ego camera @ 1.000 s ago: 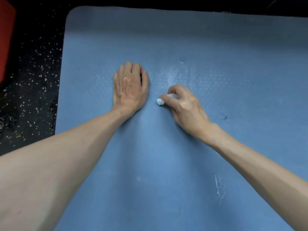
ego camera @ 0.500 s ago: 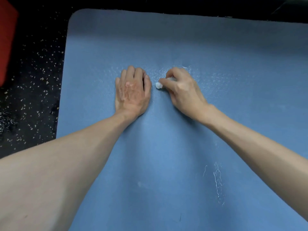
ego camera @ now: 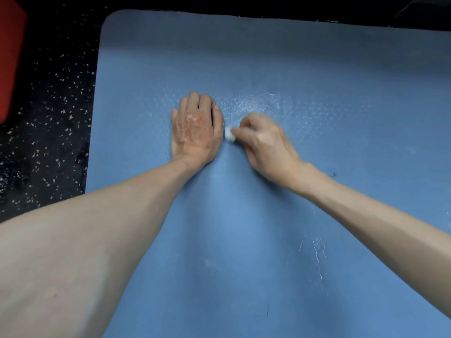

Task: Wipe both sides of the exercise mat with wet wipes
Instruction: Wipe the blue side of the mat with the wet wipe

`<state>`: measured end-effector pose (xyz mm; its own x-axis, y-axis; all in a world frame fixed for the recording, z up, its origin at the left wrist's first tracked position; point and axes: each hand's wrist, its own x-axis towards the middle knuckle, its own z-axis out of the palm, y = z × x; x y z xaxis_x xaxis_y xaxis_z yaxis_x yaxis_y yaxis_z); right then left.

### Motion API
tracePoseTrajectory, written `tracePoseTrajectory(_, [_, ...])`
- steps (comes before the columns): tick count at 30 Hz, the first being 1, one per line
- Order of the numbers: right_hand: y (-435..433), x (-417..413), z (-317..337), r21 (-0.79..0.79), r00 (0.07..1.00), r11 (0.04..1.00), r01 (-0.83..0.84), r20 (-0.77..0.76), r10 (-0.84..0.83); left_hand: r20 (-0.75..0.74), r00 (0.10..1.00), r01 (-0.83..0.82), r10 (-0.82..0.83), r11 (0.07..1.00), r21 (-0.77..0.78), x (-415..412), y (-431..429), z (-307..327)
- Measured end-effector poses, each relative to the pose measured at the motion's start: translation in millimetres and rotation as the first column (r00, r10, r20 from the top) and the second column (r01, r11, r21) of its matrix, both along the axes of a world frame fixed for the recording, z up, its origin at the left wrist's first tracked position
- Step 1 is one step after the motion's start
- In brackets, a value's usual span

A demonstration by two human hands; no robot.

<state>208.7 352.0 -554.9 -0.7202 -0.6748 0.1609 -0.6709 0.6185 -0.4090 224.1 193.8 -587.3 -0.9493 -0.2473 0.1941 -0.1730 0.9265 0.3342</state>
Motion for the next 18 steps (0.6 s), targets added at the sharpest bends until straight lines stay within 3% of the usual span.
tracePoseTrajectory(4, [29, 98, 8, -0.009, 0.954, 0.972, -0.237, 0.185, 0.234, 0.011, 1.000, 0.007, -0.007, 1.000, -0.003, 0, 0, 2])
tracePoseTrajectory(6, [35, 108, 9, -0.014, 0.927, 0.954, -0.299, 0.234, 0.294, 0.024, 1.000, 0.012, -0.012, 1.000, 0.002, 1, 0, 1])
tracePoseTrajectory(8, [28, 84, 7, -0.020, 0.948, 0.962, -0.271, 0.171, 0.270, 0.031, 0.999, 0.018, -0.018, 1.000, 0.005, 2, 0, 1])
tracePoseTrajectory(11, [14, 38, 4, 0.032, 0.997, 0.999, -0.040, 0.067, 0.038, 0.022, 1.000, 0.021, -0.022, 1.000, 0.017, 1, 0, 2])
tracePoseTrajectory(14, [10, 43, -2, -0.027, 0.990, 0.990, 0.142, 0.028, -0.141, 0.015, 1.000, 0.024, -0.025, 0.999, 0.034, 1, -1, 2])
tracePoseTrajectory(18, [13, 120, -1, -0.041, 0.989, 0.995, -0.094, 0.110, 0.098, -0.002, 0.998, 0.062, -0.062, 0.991, 0.117, 2, -10, 1])
